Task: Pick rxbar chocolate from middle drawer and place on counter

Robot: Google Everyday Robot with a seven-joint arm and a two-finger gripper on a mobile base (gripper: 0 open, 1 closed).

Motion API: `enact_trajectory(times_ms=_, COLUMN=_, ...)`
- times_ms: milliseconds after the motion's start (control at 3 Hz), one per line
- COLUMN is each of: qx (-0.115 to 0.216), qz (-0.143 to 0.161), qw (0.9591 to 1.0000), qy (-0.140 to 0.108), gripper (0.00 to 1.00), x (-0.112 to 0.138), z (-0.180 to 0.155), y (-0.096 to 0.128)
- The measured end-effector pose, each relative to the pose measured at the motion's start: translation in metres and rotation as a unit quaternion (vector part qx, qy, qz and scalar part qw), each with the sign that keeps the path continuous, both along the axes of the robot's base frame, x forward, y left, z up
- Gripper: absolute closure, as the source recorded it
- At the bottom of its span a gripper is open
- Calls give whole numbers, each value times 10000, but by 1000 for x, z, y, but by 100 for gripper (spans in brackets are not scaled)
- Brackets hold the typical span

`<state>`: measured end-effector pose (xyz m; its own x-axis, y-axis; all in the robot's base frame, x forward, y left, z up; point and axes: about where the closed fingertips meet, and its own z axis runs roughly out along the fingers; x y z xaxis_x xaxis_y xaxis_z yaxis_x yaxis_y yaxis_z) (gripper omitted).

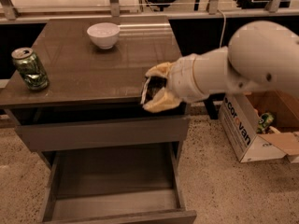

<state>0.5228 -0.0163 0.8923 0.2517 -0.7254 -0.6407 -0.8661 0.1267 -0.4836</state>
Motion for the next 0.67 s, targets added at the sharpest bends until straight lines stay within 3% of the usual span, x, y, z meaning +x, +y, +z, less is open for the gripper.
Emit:
enact_trajectory(times_ms=333, qx=37, qz=-509, qw=9983, qy=276, gripper=100, x=88, z=-5, y=-21)
enact_trajectory(times_ms=667, qx=563, qz=-677, qw=9934, qy=737, gripper=75, x=163, z=-7, y=42)
